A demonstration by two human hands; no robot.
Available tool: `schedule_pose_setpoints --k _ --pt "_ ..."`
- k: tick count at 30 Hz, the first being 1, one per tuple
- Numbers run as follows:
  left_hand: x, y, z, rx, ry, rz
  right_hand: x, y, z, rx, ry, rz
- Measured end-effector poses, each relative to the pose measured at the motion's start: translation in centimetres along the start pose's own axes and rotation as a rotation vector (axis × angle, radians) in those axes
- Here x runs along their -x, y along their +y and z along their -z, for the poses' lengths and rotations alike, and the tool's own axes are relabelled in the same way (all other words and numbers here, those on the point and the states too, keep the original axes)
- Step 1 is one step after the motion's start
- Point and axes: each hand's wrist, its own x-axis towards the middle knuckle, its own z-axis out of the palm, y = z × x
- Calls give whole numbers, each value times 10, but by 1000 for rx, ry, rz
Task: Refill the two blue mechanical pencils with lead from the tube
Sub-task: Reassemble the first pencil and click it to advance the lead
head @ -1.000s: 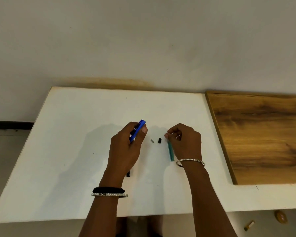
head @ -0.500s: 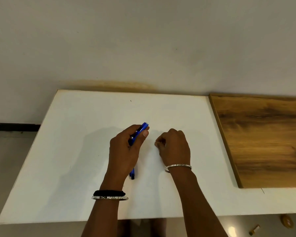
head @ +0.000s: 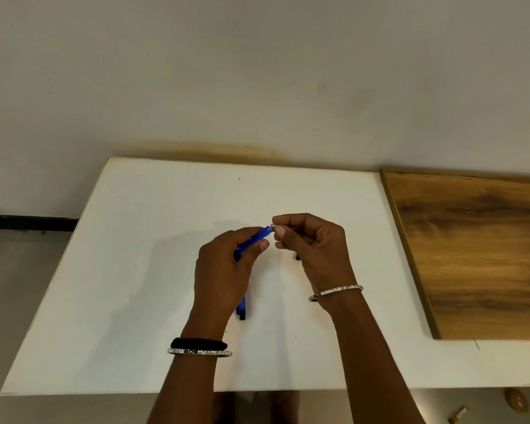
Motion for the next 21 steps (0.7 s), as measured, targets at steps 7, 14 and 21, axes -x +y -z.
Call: schedule_pose_setpoints --k 7,14,21 --pt "1 0 0 -29 8 -9 0 0 2 128 0 15" --pt "2 2 1 -136 5 -77 -2 2 6 196 -29 26" --pt "3 4 -1 -84 1 -83 -1 3 8 16 20 3"
